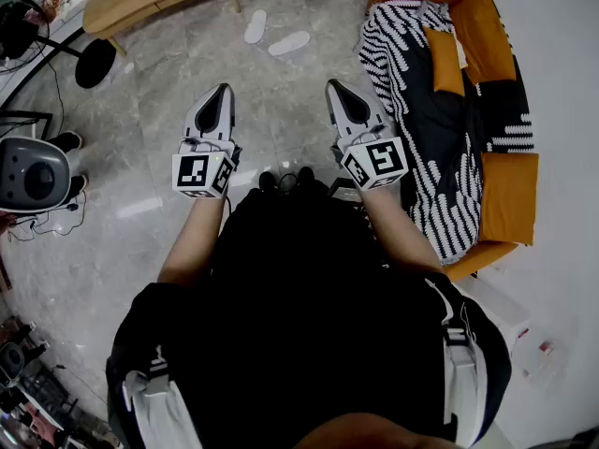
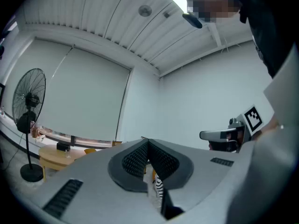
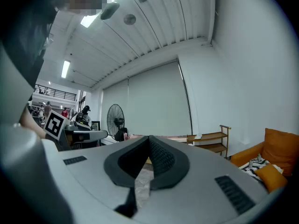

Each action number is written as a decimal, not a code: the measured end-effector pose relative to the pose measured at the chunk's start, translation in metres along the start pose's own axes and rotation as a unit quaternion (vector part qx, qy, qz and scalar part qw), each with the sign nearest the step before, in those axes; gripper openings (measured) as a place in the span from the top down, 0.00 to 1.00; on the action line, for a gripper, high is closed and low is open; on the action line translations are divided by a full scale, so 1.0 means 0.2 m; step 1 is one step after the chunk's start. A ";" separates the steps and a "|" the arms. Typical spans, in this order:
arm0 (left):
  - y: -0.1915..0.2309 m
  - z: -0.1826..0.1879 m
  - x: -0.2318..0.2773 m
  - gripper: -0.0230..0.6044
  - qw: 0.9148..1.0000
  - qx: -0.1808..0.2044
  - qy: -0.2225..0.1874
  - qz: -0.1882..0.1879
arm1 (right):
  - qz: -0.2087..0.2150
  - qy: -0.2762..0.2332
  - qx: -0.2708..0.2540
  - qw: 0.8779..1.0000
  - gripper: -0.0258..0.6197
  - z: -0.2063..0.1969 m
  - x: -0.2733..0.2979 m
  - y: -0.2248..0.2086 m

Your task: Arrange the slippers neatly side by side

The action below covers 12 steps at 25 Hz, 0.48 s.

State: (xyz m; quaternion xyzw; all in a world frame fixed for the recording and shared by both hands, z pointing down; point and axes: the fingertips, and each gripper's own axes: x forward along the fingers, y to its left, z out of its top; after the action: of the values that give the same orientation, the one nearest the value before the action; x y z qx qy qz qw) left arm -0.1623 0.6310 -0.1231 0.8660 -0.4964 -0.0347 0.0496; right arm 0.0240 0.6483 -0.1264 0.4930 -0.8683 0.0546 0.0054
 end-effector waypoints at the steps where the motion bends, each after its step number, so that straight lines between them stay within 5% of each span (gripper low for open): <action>1: 0.00 0.03 -0.02 0.94 1.000 -0.004 -0.005 -0.003 | -0.004 0.001 0.001 1.000 0.91 -0.01 -0.01 0.01; 6: 0.04 0.15 -0.05 0.94 0.999 0.012 -0.027 -0.012 | -0.030 -0.005 -0.002 1.000 0.91 0.00 -0.02 0.00; 12: 0.09 0.19 -0.09 0.94 0.998 -0.039 -0.045 -0.011 | -0.043 -0.009 -0.050 0.998 0.91 0.03 -0.08 0.01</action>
State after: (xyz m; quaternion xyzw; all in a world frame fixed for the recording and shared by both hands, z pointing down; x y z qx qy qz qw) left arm -0.1920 0.6360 -0.1592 0.8663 -0.4870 -0.0936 0.0600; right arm 0.0309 0.6613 -0.1330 0.5294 -0.8480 0.0066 0.0240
